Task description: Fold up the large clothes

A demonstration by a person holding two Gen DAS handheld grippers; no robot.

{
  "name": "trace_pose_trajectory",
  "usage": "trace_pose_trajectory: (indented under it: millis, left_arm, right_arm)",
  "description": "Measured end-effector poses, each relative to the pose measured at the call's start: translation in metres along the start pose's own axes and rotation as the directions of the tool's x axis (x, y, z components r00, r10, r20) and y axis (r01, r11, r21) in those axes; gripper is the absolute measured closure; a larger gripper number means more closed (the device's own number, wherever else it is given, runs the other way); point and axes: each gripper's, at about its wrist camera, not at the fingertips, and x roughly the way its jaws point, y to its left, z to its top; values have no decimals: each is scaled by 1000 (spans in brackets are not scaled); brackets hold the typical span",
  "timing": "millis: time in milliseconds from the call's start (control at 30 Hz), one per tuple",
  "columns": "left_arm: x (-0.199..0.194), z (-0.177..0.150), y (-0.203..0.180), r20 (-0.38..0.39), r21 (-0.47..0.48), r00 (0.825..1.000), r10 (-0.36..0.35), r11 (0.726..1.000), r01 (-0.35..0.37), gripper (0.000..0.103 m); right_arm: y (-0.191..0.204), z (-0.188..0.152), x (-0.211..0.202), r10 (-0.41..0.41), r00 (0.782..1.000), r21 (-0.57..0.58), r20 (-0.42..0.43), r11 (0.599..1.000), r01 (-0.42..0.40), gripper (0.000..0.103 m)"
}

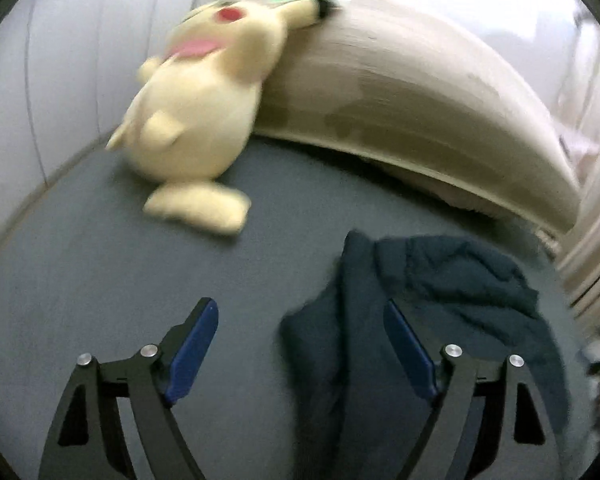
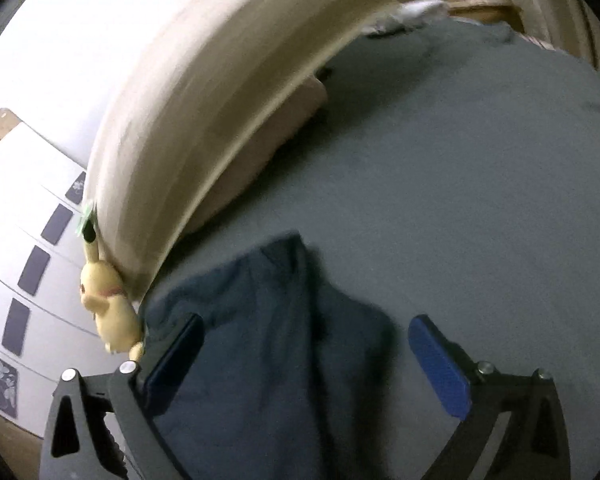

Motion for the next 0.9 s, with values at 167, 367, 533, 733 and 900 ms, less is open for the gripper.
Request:
trace_pose_trajectory:
  millis: [167, 367, 533, 733, 900]
  left_arm:
    - [-1, -32, 28, -80, -86, 993, -88, 993, 81, 18]
    - [24, -37, 3, -158, -143, 965, -212, 971, 190, 18]
    - [52, -47, -9, -227, -171, 937, -266, 958, 230, 18]
    - [77, -54, -30, -287, -92, 930, -230, 973, 213, 44]
    - [75, -45, -64, -324, -17, 932, -164, 986, 167, 83]
  right_arm:
    - [-37, -38, 3, 95, 991, 84, -92, 993, -88, 0]
    - [-15, -64, 23, 147, 976, 71, -162, 988, -137, 0]
    - [-6, -64, 47, 142, 968, 58, -206, 990, -132, 0]
    - [10, -68, 75, 90, 954, 3, -286, 996, -93, 23]
    - [44, -70, 83, 26, 945, -96, -327, 994, -60, 74]
